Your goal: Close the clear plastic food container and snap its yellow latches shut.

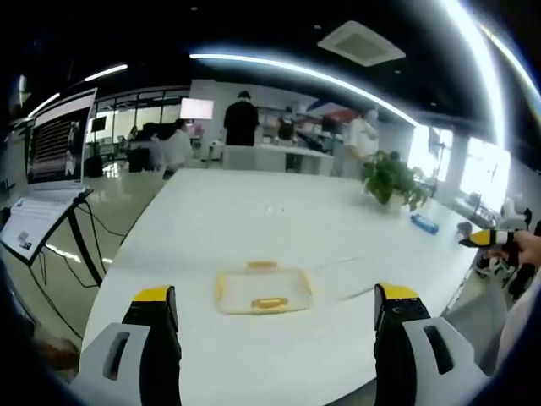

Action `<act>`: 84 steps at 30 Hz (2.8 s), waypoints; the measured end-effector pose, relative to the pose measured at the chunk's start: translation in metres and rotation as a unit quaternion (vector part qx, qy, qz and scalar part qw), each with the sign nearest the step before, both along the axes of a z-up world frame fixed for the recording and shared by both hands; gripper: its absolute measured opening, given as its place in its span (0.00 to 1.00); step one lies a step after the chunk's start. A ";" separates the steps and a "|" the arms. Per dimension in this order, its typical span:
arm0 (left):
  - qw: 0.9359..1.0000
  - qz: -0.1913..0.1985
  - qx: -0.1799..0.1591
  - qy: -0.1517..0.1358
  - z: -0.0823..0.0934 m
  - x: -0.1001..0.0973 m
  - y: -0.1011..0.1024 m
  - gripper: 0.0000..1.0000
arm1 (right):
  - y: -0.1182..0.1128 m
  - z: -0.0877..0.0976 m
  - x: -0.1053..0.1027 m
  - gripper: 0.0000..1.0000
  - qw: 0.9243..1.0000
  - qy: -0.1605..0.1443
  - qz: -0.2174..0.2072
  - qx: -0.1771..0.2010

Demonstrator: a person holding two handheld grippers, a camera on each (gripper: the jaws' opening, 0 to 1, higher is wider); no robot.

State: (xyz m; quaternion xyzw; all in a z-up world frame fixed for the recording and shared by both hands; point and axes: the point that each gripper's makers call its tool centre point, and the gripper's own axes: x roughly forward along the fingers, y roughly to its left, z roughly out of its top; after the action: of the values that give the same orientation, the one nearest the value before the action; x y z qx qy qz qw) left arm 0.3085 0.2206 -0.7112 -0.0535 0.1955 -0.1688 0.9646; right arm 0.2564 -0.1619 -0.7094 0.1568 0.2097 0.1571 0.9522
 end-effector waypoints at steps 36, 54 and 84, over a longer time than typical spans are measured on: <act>1.000 0.004 -0.001 0.007 -0.003 0.000 0.002 0.92 | -0.001 -0.005 -0.002 0.74 1.000 0.009 -0.003 0.004; 1.000 -0.008 0.007 0.012 -0.006 0.012 -0.001 0.90 | 0.004 -0.002 0.007 0.72 1.000 0.005 0.004 0.004; 0.999 -0.034 0.014 0.019 -0.012 0.054 -0.005 0.86 | 0.032 0.003 0.055 0.70 1.000 -0.003 0.019 0.008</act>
State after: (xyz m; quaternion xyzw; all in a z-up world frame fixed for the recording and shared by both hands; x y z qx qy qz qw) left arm 0.3623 0.2159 -0.7230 -0.0364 0.2179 -0.1978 0.9550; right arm 0.3114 -0.1295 -0.7068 0.1596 0.2085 0.1773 0.9485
